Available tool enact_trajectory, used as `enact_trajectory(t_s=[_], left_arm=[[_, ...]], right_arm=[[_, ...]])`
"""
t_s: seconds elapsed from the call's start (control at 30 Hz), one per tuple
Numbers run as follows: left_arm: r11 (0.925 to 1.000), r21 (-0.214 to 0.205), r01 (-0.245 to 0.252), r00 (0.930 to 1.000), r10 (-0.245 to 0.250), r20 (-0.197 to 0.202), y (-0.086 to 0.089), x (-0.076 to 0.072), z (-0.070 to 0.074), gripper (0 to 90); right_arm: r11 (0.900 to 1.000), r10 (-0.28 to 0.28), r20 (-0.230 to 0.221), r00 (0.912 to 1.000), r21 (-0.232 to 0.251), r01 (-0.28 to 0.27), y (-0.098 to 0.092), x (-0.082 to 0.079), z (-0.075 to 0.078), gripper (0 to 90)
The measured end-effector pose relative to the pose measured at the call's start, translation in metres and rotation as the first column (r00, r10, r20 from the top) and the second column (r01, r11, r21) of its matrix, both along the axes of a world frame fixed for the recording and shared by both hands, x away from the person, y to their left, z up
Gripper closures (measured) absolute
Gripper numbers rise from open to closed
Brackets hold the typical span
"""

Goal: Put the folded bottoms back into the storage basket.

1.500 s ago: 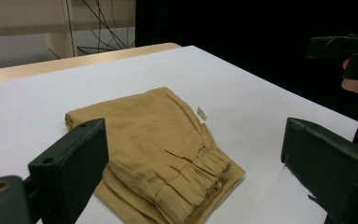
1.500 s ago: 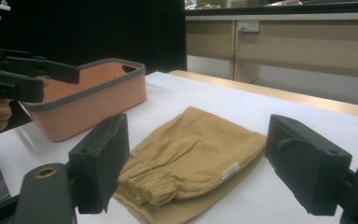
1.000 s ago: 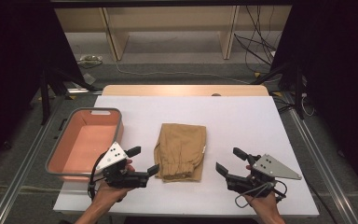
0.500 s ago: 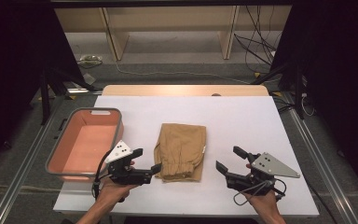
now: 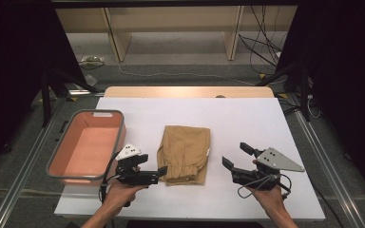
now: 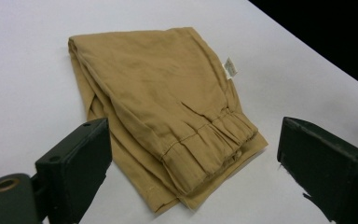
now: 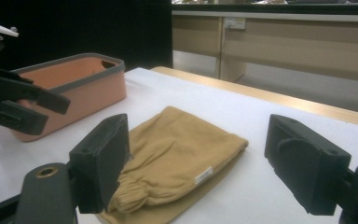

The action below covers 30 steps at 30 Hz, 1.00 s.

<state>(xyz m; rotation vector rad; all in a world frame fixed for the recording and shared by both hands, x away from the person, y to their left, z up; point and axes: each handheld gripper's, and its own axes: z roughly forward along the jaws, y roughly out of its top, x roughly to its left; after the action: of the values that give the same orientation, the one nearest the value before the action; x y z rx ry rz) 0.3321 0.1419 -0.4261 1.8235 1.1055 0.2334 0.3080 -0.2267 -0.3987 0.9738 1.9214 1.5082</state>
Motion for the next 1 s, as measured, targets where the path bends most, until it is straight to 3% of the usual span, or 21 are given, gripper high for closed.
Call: enact_trajectory(t_s=[0.1, 0.33, 0.5, 0.77, 0.97, 1.0], left_arm=[[0.9999, -0.007, -0.009, 0.999, 0.009, -0.044, 0.0, 0.003, -0.003, 10.2], [0.9994, -0.01, -0.033, 0.9954, 0.032, -0.091, -0.001, 0.006, -0.005, 10.8], [0.9978, -0.043, -0.051, 0.9892, 0.045, -0.14, 0.0, 0.009, -0.007, 11.3], [0.9978, -0.02, -0.063, 0.983, 0.059, -0.174, -0.002, 0.011, -0.01, 11.3], [0.9961, -0.019, -0.087, 0.9739, 0.081, -0.212, -0.003, 0.015, -0.014, 11.2], [0.9954, -0.021, -0.094, 0.9682, 0.086, -0.235, -0.003, 0.017, -0.015, 11.1]], right_arm=[[1.0, -0.005, -0.007, 1.0, -0.004, 0.005, 0.0, 0.007, -0.001, 22.9], [0.9998, -0.015, -0.025, 0.9996, -0.012, 0.015, 0.0, 0.019, -0.003, 23.0], [0.9996, -0.018, -0.038, 0.9991, -0.022, 0.017, 0.002, 0.028, -0.005, 23.1], [0.999, -0.019, -0.061, 0.9979, -0.041, 0.016, 0.009, 0.046, -0.01, 23.1], [0.9982, -0.029, -0.083, 0.9962, -0.054, 0.024, 0.01, 0.056, -0.014, 23.1], [0.998, -0.032, -0.088, 0.9956, -0.058, 0.027, 0.011, 0.06, -0.016, 23.1]])
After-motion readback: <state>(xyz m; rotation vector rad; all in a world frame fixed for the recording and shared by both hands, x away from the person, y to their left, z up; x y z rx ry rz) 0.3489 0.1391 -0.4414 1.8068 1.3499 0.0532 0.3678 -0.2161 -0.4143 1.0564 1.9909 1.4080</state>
